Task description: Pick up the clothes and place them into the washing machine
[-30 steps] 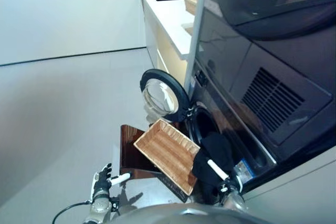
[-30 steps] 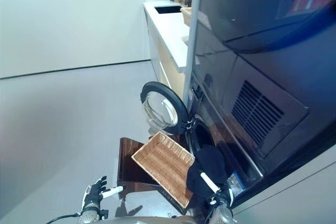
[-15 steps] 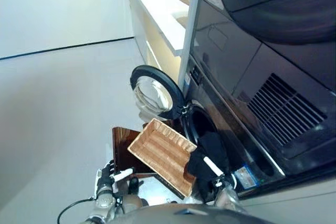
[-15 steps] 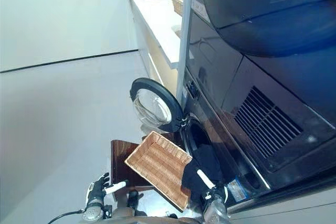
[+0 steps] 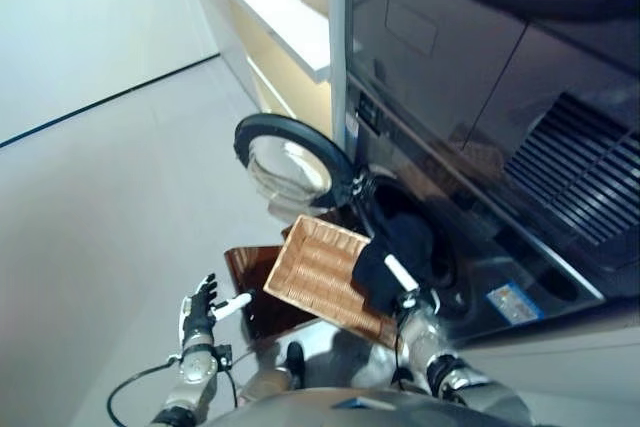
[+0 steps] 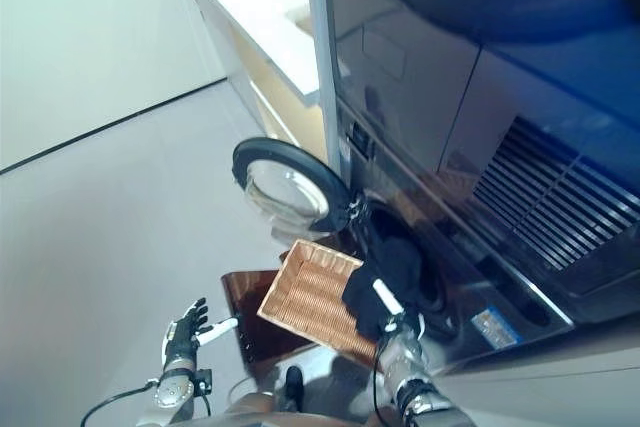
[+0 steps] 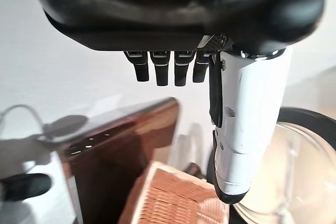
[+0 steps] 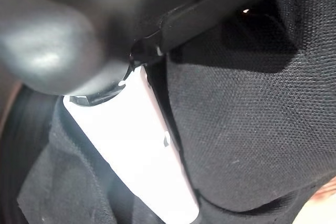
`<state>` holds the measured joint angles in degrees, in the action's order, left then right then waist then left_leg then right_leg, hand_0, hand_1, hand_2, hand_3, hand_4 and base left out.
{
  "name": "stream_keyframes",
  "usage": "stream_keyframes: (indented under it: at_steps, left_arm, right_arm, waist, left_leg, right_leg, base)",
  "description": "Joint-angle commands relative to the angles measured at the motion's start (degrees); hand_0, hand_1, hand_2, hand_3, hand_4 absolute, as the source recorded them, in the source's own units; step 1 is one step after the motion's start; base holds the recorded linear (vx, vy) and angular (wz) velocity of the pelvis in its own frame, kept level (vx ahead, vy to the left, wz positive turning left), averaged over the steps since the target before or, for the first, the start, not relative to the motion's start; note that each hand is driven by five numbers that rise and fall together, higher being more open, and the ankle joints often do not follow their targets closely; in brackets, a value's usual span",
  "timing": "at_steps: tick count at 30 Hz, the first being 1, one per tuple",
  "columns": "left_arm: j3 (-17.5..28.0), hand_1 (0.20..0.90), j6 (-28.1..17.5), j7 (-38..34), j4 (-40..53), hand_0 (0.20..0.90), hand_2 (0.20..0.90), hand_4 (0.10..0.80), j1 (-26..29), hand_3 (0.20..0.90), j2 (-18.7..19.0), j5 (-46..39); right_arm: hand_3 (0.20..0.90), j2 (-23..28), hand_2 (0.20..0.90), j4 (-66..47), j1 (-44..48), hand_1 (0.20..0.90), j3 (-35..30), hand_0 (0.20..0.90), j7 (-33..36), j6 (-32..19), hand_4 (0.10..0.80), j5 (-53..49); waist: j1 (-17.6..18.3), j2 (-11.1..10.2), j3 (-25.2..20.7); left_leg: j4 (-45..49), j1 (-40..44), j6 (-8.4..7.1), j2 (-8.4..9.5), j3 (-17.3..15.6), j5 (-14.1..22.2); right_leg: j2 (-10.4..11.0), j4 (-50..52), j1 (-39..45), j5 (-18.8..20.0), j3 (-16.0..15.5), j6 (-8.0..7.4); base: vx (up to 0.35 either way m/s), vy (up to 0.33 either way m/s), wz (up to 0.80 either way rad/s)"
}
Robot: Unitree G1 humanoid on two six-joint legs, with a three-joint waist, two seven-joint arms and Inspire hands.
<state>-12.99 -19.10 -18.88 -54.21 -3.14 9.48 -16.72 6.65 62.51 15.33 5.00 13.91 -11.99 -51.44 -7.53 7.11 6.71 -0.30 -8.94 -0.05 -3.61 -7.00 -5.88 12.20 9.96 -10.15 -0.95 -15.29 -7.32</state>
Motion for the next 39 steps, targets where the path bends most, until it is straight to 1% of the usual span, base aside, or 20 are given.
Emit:
stream_keyframes:
  at_steps: [1, 2, 3, 7, 8, 11, 14, 15, 17, 20, 21, 22, 24, 30, 31, 33, 36, 37, 38, 39]
  left_arm:
    - [-0.45, 0.900, -7.04, -2.09, 10.68, 0.900, 0.900, 0.800, 4.22, 0.900, 4.24, -1.33]
    - [-0.45, 0.900, -7.04, -2.09, 10.68, 0.900, 0.900, 0.800, 4.22, 0.900, 4.24, -1.33]
    - [-0.30, 0.900, -8.06, -1.63, 16.27, 0.900, 0.900, 0.800, 3.49, 0.900, 4.77, -1.63]
    - [0.63, 0.900, -9.15, -1.55, 21.90, 0.900, 0.900, 0.800, 2.15, 0.900, 5.70, -1.28]
    - [0.84, 0.900, -9.77, -1.11, 25.31, 0.900, 0.900, 0.800, 1.13, 0.900, 6.43, -1.09]
    - [1.25, 0.900, -9.96, -1.42, 26.30, 0.900, 0.900, 0.800, 1.60, 0.900, 6.68, -1.25]
    - [1.49, 0.900, -10.61, -3.01, 28.74, 0.900, 0.900, 0.800, 2.50, 0.900, 6.95, -0.18]
    - [1.47, 0.900, -10.60, -3.03, 28.74, 0.900, 0.900, 0.800, 2.50, 0.900, 6.94, -0.16]
    - [1.53, 0.900, -10.74, -2.99, 29.43, 0.900, 0.900, 0.800, 2.79, 0.900, 6.83, 0.13]
    - [0.49, 0.900, -11.21, -2.48, 29.36, 0.900, 0.900, 0.800, 2.65, 0.900, 6.27, -0.04]
    - [0.47, 0.900, -11.23, -2.49, 29.33, 0.900, 0.900, 0.800, 2.70, 0.900, 6.24, -0.04]
    - [-0.23, 0.900, -11.21, -2.56, 28.47, 0.900, 0.900, 0.800, 2.66, 0.900, 6.30, 0.15]
    - [-0.83, 0.900, -11.09, -2.85, 26.74, 0.900, 0.900, 0.800, 2.58, 0.900, 6.19, 0.03]
    - [-1.26, 0.900, -11.21, -3.45, 25.64, 0.900, 0.900, 0.800, 1.46, 0.900, 5.70, -0.32]
    - [-1.37, 0.900, -11.31, -3.19, 26.42, 0.900, 0.900, 0.800, 1.09, 0.900, 5.83, -0.44]
    - [-1.52, 0.900, -11.39, -2.86, 27.60, 0.900, 0.900, 0.800, 0.79, 0.900, 6.12, -0.14]
    - [-1.41, 0.900, -11.40, -2.96, 27.92, 0.900, 0.900, 0.800, 0.54, 0.900, 6.13, -0.13]
    - [-1.37, 0.900, -11.40, -3.04, 27.64, 0.900, 0.900, 0.800, 0.65, 0.900, 5.98, -0.48]
    - [-1.59, 0.900, -11.50, -3.20, 27.68, 0.900, 0.900, 0.800, 0.67, 0.900, 5.98, -0.43]
    - [-1.61, 0.900, -11.47, -3.42, 28.01, 0.900, 0.900, 0.800, 0.76, 0.900, 5.84, -0.37]
  right_arm:
    - [0.200, 0.04, 0.200, -5.62, 12.73, 0.200, -2.82, 0.200, 0.82, -8.33, 0.300, -3.71]
    - [0.200, 0.04, 0.200, -5.62, 12.73, 0.200, -2.82, 0.200, 0.82, -8.33, 0.300, -3.71]
    - [0.200, 1.16, 0.200, -6.37, 16.43, 0.200, -4.12, 0.200, 1.39, -9.87, 0.300, -6.00]
    - [0.200, 2.98, 0.200, -4.37, 22.54, 0.200, -6.30, 0.200, 2.81, -11.58, 0.300, -8.36]
    - [0.200, 4.48, 0.200, -2.65, 26.47, 0.200, -7.80, 0.200, 3.32, -12.51, 0.300, -10.14]
    - [0.200, 6.13, 0.200, -0.49, 30.97, 0.200, -9.07, 0.200, 3.64, -13.17, 0.300, -12.01]
    - [0.200, 9.19, 0.200, -1.36, 36.47, 0.200, -11.93, 0.200, 3.66, -15.00, 0.300, -14.74]
    - [0.200, 9.20, 0.200, -1.35, 36.48, 0.200, -11.93, 0.200, 3.66, -15.00, 0.300, -14.74]
    - [0.200, 11.98, 0.200, -1.77, 38.32, 0.200, -13.21, 0.200, 3.66, -15.98, 0.300, -15.25]
    - [0.200, 20.39, 0.200, -1.11, 41.63, 0.200, -15.74, 0.200, 4.50, -17.84, 0.300, -15.91]
    - [0.200, 20.45, 0.200, -1.07, 41.66, 0.200, -15.73, 0.200, 4.48, -17.82, 0.300, -15.93]
    - [0.200, 23.50, 0.200, -1.78, 42.16, 0.200, -17.34, 0.200, 5.79, -19.08, 0.300, -15.87]
    - [0.200, 25.99, 0.200, -2.29, 42.57, 0.200, -18.15, 0.200, 7.33, -20.10, 0.300, -15.00]
    - [0.200, 32.43, 0.200, -2.55, 45.24, 0.200, -17.90, 0.200, 11.18, -20.51, 0.300, -10.99]
    - [0.200, 35.77, 0.200, -2.18, 47.58, 0.200, -16.29, 0.200, 11.73, -19.95, 0.300, -9.96]
    - [0.200, 39.25, 0.200, -1.17, 50.15, 0.200, -13.54, 0.200, 11.73, -18.56, 0.300, -8.71]
    - [0.200, 41.96, 0.200, 0.37, 52.69, 0.200, -10.68, 0.200, 12.32, -17.06, 0.300, -6.56]
    - [0.354, 43.80, 0.354, 1.62, 54.80, 0.354, -8.28, 0.354, 12.81, -15.83, 0.410, -4.58]
    - [0.900, 44.44, 0.900, 1.76, 55.51, 0.900, -7.55, 0.900, 13.72, -15.76, 0.800, -3.65]
    - [0.900, 45.01, 0.900, 1.52, 55.79, 0.900, -7.18, 0.900, 14.59, -15.72, 0.800, -2.65]
  waist:
    - [-0.71, -1.13, 4.95]
    - [-0.71, -1.13, 4.95]
    - [-1.35, 0.18, 6.99]
    - [-2.84, 1.50, 7.72]
    - [-3.87, 2.52, 7.82]
    - [-5.06, 3.42, 7.59]
    - [-6.76, 5.99, 7.90]
    - [-6.80, 5.95, 7.82]
    - [-7.47, 7.31, 7.88]
    - [-8.75, 9.70, 6.44]
    - [-8.77, 9.72, 6.42]
    - [-9.01, 10.84, 5.79]
    - [-9.20, 11.50, 4.84]
    - [-9.46, 13.42, 4.28]
    - [-9.71, 13.99, 4.03]
    - [-9.99, 14.46, 3.72]
    - [-10.12, 14.71, 3.67]
    - [-10.10, 14.97, 3.46]
    - [-10.08, 15.22, 3.46]
    - [-9.96, 15.45, 3.48]
  left_leg:
    - [3.94, -7.62, -3.22, 1.63, 1.73, 0.53]
    - [3.94, -7.62, -3.22, 1.63, 1.73, 0.53]
    - [5.88, -10.77, -3.13, 1.87, 1.89, 0.72]
    - [7.97, -16.01, -3.16, 2.05, 2.45, 0.72]
    - [8.42, -18.35, -3.09, 2.39, 2.74, 0.70]
    - [9.29, -21.11, -3.11, 2.67, 2.60, 0.74]
    - [9.65, -24.37, -2.93, 3.76, 2.77, 0.61]
    - [9.70, -24.48, -2.92, 3.78, 2.74, 0.63]
    - [10.04, -25.70, -2.88, 4.40, 3.00, 0.44]
    - [9.79, -27.18, -3.00, 5.65, 3.73, 0.21]
    - [9.80, -27.22, -2.99, 5.66, 3.74, 0.21]
    - [9.58, -27.29, -3.15, 6.36, 4.12, 0.10]
    - [9.12, -26.87, -3.13, 6.92, 4.29, 0.12]
    - [8.52, -25.04, -2.53, 8.22, 3.90, 0.80]
    - [8.44, -24.71, -2.57, 8.51, 3.84, 0.84]
    - [7.97, -24.19, -2.55, 8.80, 3.88, 0.81]
    - [7.63, -23.93, -2.55, 9.06, 3.64, 0.65]
    - [7.42, -23.87, -2.51, 9.19, 3.27, 0.72]
    - [7.37, -23.96, -2.52, 9.31, 3.24, 0.66]
    - [7.33, -24.07, -2.53, 9.39, 3.13, 0.64]
  right_leg:
    - [2.64, -3.68, -0.88, 3.23, -0.69, -0.60]
    - [2.64, -3.68, -0.88, 3.23, -0.69, -0.60]
    - [3.55, -0.46, -4.52, 2.43, -0.67, -0.60]
    - [4.39, 2.81, -10.02, 1.39, 0.03, -0.70]
    - [4.97, 4.17, -12.70, 1.07, 0.41, -0.92]
    - [5.59, 6.23, -15.89, 0.51, 1.09, -1.18]
    - [7.38, 9.84, -20.24, -0.28, 1.65, -1.90]
    - [7.41, 9.94, -20.41, -0.32, 1.71, -1.90]
    - [8.01, 11.04, -21.47, -0.66, 1.81, -2.21]
    - [9.58, 12.51, -22.99, -1.54, 2.03, -2.84]
    - [9.59, 12.54, -23.04, -1.55, 2.03, -2.84]
    - [10.12, 13.07, -23.12, -1.87, 2.45, -3.06]
    - [10.52, 12.95, -22.73, -2.19, 2.72, -3.20]
    - [11.37, 12.75, -22.45, -2.19, 4.24, -3.64]
    - [11.72, 12.96, -22.15, -2.47, 4.21, -3.70]
    - [12.01, 13.14, -22.22, -2.68, 4.44, -3.71]
    - [12.17, 13.09, -22.56, -2.57, 4.80, -3.71]
    - [12.42, 13.25, -23.09, -2.49, 5.29, -3.76]
    - [12.53, 13.41, -23.31, -2.50, 5.51, -3.69]
    - [12.61, 13.44, -23.36, -2.50, 5.69, -3.69]
  base:
    - [-0.161, 0.046, 0.08]
    - [-0.146, 0.035, 0.06]
    - [-0.086, 0.023, 0.09]
    - [-0.059, 0.017, 0.16]
    - [-0.034, 0.052, 0.09]
    - [-0.014, 0.057, 0.08]
    - [0.004, 0.096, 0.14]
    - [0.008, 0.066, 0.06]
    - [0.035, 0.086, 0.11]
    - [0.082, 0.097, 0.22]
    - [0.091, 0.089, 0.26]
    - [0.060, 0.057, 0.20]
    - [0.124, 0.097, 0.20]
    - [0.072, 0.090, -0.03]
    - [0.031, 0.038, -0.06]
    - [0.036, 0.048, -0.02]
    - [0.026, 0.037, -0.06]
    - [0.028, 0.034, -0.06]
    - [0.034, 0.044, -0.05]
    - [0.027, 0.031, -0.03]
